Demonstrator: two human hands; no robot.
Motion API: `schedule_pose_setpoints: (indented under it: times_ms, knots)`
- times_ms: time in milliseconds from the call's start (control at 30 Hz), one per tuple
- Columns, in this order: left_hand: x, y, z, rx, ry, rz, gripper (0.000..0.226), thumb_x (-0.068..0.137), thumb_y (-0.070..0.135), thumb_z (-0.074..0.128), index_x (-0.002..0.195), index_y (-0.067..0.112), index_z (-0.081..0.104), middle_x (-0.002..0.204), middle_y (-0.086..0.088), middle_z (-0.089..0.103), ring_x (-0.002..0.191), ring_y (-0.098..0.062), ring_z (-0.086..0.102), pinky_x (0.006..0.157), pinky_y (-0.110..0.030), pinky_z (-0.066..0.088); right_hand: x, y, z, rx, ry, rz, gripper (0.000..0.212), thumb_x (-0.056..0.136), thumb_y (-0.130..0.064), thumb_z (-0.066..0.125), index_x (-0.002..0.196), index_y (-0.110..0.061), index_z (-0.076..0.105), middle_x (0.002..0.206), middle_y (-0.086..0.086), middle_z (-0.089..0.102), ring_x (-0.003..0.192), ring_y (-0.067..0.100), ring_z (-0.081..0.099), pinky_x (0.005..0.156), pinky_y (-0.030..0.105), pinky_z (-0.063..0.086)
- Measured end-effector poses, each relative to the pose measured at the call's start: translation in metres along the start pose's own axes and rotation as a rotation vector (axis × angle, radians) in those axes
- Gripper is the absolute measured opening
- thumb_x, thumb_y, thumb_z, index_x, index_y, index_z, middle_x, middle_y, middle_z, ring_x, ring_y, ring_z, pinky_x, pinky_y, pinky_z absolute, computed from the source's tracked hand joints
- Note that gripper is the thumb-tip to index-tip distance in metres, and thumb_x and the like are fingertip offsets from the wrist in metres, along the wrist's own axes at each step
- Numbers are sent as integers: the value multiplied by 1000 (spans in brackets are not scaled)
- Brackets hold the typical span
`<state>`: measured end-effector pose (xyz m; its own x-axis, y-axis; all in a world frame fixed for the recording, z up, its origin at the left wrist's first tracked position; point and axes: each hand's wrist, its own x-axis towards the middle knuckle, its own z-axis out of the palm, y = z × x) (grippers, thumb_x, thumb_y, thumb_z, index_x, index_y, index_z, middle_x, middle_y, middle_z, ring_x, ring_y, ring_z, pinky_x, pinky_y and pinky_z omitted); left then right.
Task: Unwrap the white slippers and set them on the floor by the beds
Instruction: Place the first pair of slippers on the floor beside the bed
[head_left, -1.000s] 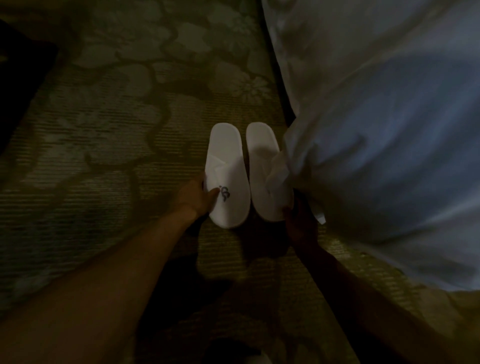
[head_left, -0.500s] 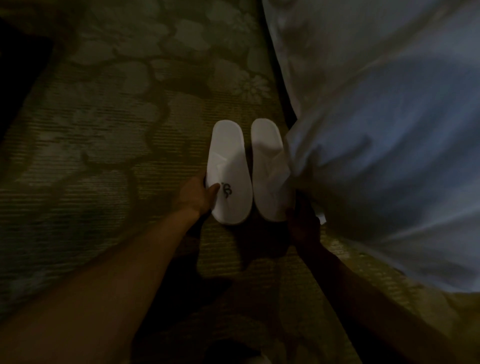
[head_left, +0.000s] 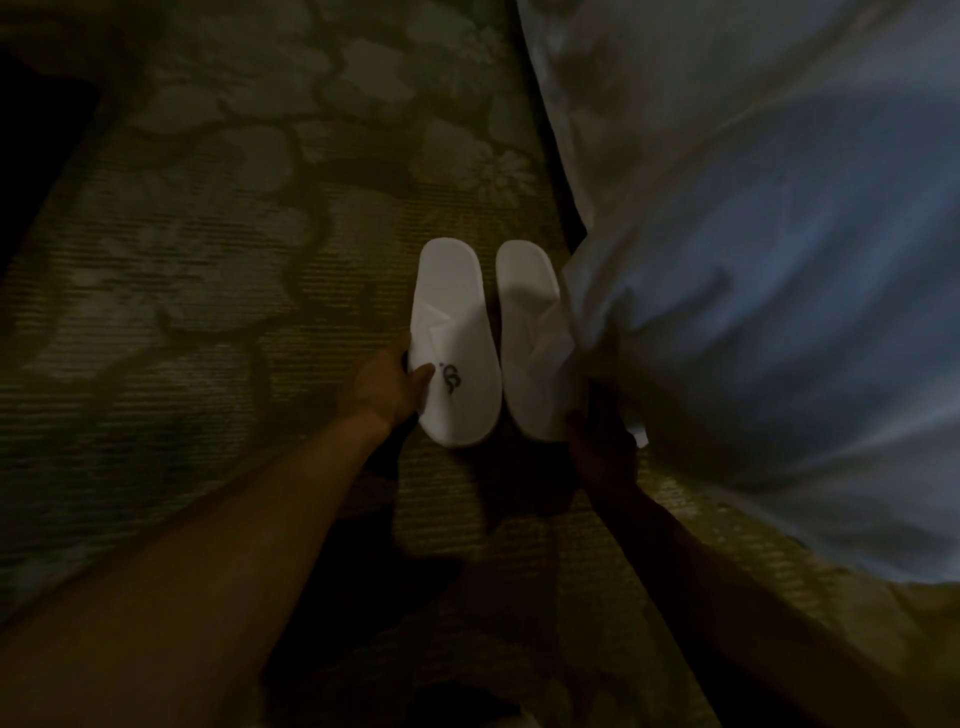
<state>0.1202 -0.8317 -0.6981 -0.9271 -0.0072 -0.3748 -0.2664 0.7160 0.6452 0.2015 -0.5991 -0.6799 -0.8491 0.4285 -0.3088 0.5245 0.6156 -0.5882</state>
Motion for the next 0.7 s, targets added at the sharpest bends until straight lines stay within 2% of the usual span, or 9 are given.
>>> schedule_pose_setpoints:
  times_ms: [167, 333, 467, 700]
  knots:
    - [0, 1, -1, 13, -20, -33, 65, 96, 42, 52, 153, 26, 25, 143, -11, 53, 126, -33, 52, 99, -42, 44, -1, 1, 0, 55, 9, -18, 54, 102, -31, 43, 152, -22, 27, 157, 9, 34, 142, 31, 34, 114, 47, 31]
    - [-2, 4, -2, 3, -15, -6, 62, 95, 42, 54, 150, 26, 32, 138, -11, 56, 122, -33, 55, 97, -44, 46, -3, 0, 0, 64, 30, -4, 53, 102, -30, 44, 152, -21, 29, 157, 9, 34, 142, 30, 33, 114, 48, 30]
    - [-4, 7, -3, 10, -3, -16, 63, 96, 40, 53, 152, 24, 30, 142, -12, 53, 126, -34, 52, 100, -43, 44, -4, -2, -1, 69, 19, 3, 54, 102, -30, 44, 153, -21, 27, 157, 9, 33, 143, 30, 32, 115, 48, 29]
    - [-10, 9, -5, -19, -1, 23, 57, 95, 39, 55, 147, 25, 37, 137, -11, 57, 121, -33, 56, 91, -39, 46, -6, -4, -3, 31, 18, -17, 54, 102, -30, 43, 153, -20, 27, 156, 10, 36, 141, 32, 35, 114, 46, 31]
